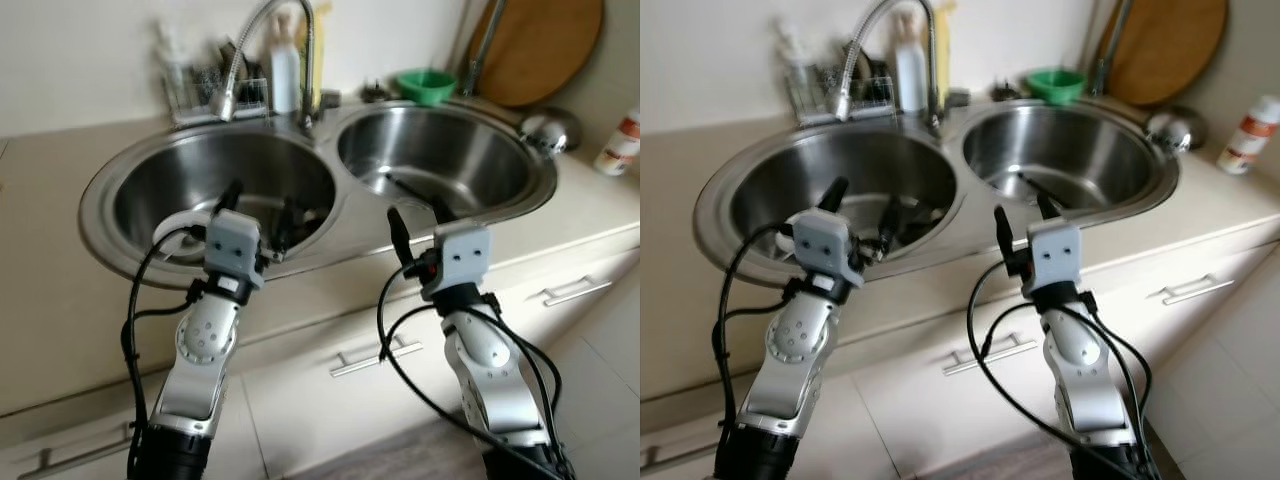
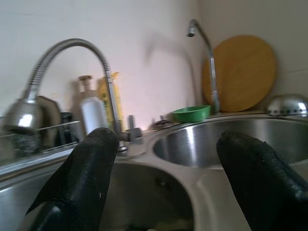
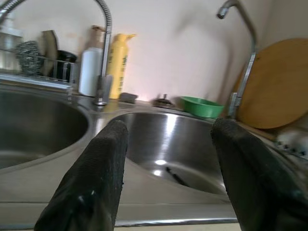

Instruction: Kitchen organization

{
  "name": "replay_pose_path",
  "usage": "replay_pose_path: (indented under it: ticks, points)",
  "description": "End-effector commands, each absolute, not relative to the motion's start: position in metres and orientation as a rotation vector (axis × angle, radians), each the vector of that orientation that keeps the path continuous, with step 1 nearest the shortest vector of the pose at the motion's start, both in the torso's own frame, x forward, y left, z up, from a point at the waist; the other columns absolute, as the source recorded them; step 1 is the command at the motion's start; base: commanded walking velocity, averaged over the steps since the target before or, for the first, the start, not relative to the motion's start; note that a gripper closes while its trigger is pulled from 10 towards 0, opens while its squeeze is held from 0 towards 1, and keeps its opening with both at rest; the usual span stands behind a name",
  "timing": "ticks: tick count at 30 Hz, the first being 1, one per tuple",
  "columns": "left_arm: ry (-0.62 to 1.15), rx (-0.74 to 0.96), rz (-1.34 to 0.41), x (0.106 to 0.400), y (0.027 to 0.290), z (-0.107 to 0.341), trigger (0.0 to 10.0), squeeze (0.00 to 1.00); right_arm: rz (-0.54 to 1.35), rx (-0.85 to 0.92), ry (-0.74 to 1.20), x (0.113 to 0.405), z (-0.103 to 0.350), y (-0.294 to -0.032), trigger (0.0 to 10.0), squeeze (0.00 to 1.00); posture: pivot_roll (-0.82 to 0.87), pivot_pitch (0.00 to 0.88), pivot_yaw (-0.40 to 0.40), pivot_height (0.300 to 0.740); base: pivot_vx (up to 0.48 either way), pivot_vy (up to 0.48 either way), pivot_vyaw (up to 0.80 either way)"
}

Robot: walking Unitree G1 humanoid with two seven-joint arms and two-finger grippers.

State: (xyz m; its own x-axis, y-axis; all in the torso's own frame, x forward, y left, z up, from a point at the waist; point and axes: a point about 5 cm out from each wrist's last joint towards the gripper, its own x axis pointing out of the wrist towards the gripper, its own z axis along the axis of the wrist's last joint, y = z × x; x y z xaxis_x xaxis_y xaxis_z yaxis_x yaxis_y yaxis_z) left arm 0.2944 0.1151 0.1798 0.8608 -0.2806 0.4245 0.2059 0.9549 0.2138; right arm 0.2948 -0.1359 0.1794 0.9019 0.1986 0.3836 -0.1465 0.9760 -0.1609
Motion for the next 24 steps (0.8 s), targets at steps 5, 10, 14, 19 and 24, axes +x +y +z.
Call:
replay_pose_path:
  ticks: [5,10,14,19,24]
  points:
    - [-0.491,0.175,-0.255,0.293,0.118,0.182,10.0,0.0,0.188,-0.109,-0.437,0.293,0.183,-0.132,10.0,0.0,0.05,0.0,0.003,0.74,0.0,0.0,-0.8]
    - [-0.486,0.185,-0.265,0.292,0.117,0.18,10.0,0.0,0.189,-0.102,-0.438,0.292,0.183,-0.133,10.0,0.0,0.05,0.0,0.004,0.74,0.0,0.0,-0.8]
    - [-0.478,0.194,-0.272,0.291,0.117,0.177,10.0,0.0,0.188,-0.107,-0.43,0.291,0.18,-0.135,10.0,0.0,0.05,0.0,0.005,0.74,0.0,0.0,-0.8]
    - [-0.422,0.219,-0.294,0.286,0.12,0.163,10.0,0.0,0.164,-0.165,-0.37,0.29,0.168,-0.142,10.0,0.0,0.04,0.0,0.008,0.74,0.0,0.0,-0.8]
    - [-0.348,0.25,-0.321,0.276,0.123,0.143,10.0,0.0,0.111,-0.224,-0.278,0.289,0.151,-0.152,10.0,0.0,0.04,0.0,0.008,0.74,0.0,0.0,-0.8]
